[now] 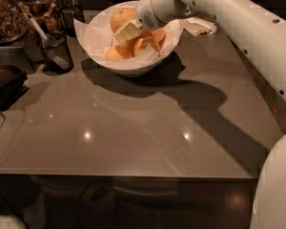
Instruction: Pick orange from white bowl
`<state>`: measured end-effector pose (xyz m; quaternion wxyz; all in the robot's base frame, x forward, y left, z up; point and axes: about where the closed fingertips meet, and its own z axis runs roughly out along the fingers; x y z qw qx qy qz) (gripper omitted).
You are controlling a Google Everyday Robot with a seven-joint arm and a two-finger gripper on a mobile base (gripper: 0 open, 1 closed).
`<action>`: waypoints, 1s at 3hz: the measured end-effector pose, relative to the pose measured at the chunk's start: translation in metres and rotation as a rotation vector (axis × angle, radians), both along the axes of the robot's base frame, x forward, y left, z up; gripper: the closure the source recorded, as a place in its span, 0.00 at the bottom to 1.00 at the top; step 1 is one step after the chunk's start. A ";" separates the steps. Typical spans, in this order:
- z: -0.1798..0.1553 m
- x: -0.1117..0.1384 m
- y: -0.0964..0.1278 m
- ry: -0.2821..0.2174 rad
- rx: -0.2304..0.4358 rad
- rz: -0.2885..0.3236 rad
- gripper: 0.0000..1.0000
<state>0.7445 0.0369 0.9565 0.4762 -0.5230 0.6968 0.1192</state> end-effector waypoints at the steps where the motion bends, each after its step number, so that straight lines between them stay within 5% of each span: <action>1: 0.007 -0.009 0.007 0.009 0.024 0.020 1.00; 2: 0.007 -0.012 0.009 0.018 0.028 0.017 1.00; 3: 0.029 -0.054 0.009 0.013 0.057 -0.001 1.00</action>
Offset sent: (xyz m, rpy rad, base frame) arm -0.0175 0.0052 0.0158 0.0468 0.0198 0.0300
